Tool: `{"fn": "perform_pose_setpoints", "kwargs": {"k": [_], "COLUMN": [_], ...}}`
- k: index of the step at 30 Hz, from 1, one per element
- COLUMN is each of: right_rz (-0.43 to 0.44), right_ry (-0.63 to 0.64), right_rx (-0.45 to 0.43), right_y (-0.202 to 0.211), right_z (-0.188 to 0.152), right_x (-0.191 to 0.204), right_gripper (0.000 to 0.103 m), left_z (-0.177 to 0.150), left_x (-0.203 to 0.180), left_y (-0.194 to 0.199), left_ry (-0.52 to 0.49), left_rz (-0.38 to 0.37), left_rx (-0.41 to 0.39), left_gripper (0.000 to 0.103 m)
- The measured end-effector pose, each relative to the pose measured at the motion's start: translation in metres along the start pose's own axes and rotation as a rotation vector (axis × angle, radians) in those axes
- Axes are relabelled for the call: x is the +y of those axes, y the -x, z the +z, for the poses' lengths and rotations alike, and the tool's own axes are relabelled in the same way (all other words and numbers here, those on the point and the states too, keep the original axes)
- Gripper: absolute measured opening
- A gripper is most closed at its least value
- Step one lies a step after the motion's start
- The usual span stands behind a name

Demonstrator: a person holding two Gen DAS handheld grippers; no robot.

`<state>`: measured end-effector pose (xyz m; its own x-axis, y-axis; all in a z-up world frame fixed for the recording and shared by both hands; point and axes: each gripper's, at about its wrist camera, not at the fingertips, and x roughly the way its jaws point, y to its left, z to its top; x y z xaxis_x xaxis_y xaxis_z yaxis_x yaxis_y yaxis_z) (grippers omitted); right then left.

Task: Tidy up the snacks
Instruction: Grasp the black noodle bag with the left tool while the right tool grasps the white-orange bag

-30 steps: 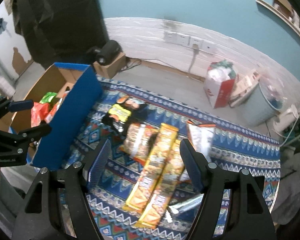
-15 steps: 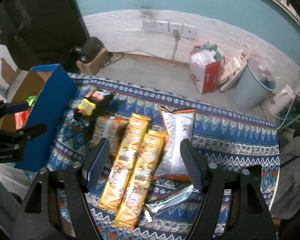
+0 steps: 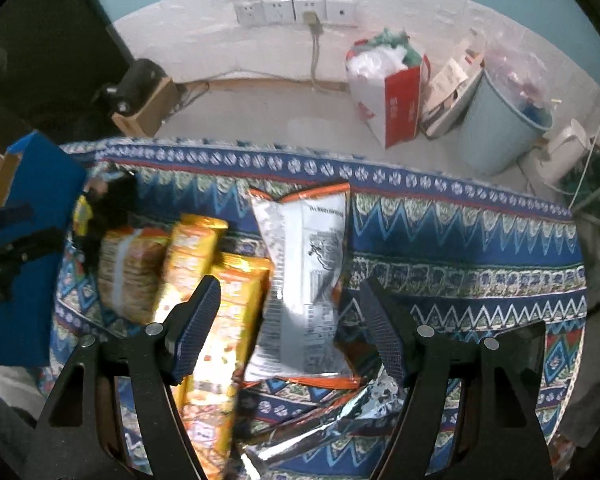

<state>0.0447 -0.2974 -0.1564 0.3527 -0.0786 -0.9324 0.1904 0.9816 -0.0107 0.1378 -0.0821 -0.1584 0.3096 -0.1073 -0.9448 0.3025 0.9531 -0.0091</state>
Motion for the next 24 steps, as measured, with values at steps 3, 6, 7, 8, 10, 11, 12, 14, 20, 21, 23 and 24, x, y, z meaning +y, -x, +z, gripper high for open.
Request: {"fn": "perform_pose_setpoints", "kwargs": {"k": [3,6,7,8,10,11,12,14,20,21,23,24], "right_rz": [0.006,0.005,0.005,0.005,0.005,0.005,0.005,0.006,0.002,-0.001,-0.002,-0.002], "right_ry": [-0.003,0.003,0.005,0.006,0.004,0.000,-0.004,-0.011,-0.028,-0.027,-0.024,-0.022], "right_rx": [0.021,0.033,0.036,0.040,0.048,0.052,0.056,0.061,0.095,0.101,0.112,0.120], "right_y": [-0.011,-0.017,-0.019,-0.021,-0.025,-0.027,-0.030,-0.034,-0.048,-0.050,-0.052,-0.053], "right_z": [-0.001,-0.001,-0.001,-0.001,-0.001,-0.002,-0.002,-0.002,-0.001,-0.002,-0.002,-0.002], "right_x": [-0.003,-0.006,-0.007,-0.008,-0.010,-0.012,-0.013,-0.015,-0.018,-0.017,-0.017,-0.017], "right_gripper": [0.073,0.073,0.073,0.073,0.073,0.073,0.073,0.073,0.072,0.072,0.072,0.069], "left_z": [0.006,0.009,0.011,0.012,0.013,0.014,0.014,0.014,0.013,0.012,0.011,0.010], "left_x": [0.002,0.003,0.004,0.006,0.008,0.010,0.011,0.015,0.025,0.026,0.029,0.029], "left_y": [-0.011,-0.023,-0.027,-0.031,-0.040,-0.043,-0.046,-0.052,-0.062,-0.063,-0.065,-0.065], "left_ry": [0.024,0.036,0.043,0.051,0.067,0.072,0.077,0.093,0.134,0.145,0.152,0.151], "left_rz": [-0.015,-0.011,-0.010,-0.011,-0.012,-0.009,-0.007,-0.019,-0.047,-0.062,-0.079,-0.077], "left_rx": [0.015,0.034,0.041,0.050,0.072,0.080,0.086,0.090,0.099,0.101,0.104,0.102], "left_gripper": [0.086,0.086,0.086,0.086,0.086,0.086,0.086,0.086,0.086,0.086,0.080,0.078]}}
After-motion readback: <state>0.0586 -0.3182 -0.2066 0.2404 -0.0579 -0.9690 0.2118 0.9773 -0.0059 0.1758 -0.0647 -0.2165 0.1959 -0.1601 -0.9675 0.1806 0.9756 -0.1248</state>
